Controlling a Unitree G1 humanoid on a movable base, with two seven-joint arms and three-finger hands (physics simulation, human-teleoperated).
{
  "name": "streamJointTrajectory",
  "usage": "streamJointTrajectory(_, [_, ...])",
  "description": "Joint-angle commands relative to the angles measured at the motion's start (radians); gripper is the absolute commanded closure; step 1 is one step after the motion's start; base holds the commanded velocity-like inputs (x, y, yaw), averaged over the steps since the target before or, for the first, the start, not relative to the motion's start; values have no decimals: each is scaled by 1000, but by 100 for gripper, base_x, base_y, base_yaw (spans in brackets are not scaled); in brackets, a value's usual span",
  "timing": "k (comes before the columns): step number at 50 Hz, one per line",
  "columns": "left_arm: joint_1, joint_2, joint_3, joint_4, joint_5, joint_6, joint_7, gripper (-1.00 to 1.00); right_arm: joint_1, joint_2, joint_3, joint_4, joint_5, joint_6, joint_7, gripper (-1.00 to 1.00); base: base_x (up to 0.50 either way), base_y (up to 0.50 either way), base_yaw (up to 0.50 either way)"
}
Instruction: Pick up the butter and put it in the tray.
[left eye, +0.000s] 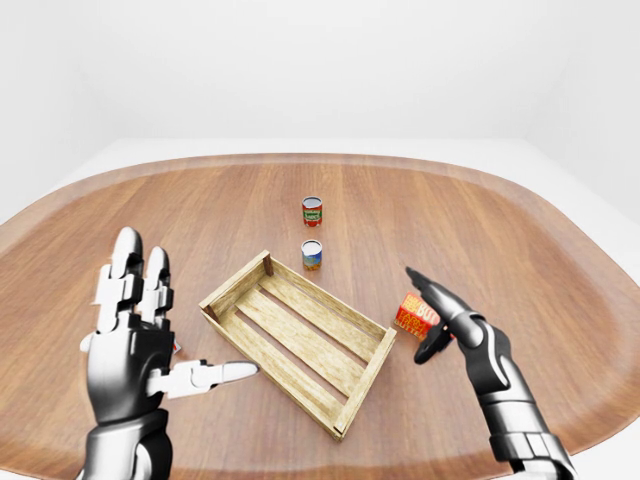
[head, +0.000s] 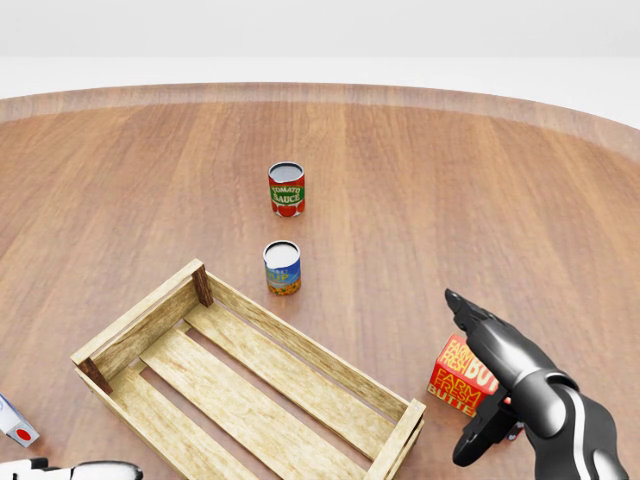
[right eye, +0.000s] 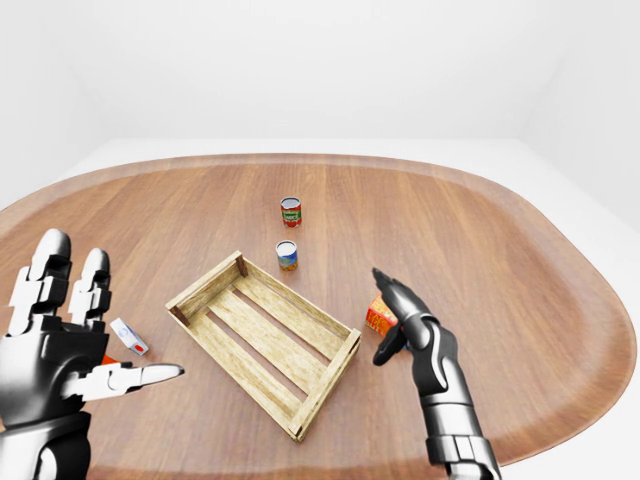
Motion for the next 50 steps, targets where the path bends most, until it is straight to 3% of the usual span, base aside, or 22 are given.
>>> streamJointTrajectory(1, [-3,3,-2,7,0,0,2,-100,-3,-4,-2,17,3,0,-25,-100,0,0,0])
streamJointTrajectory(26, [-5,7,-7,11,-5,0,3,-100,2,-11,5,91,-9,0,-51,-100,0,0,0])
streamJointTrajectory(50, [-14,12,-8,27,-4,0,8,-100,-65,-29,2,231,40,0,-163,-100,0,0,0])
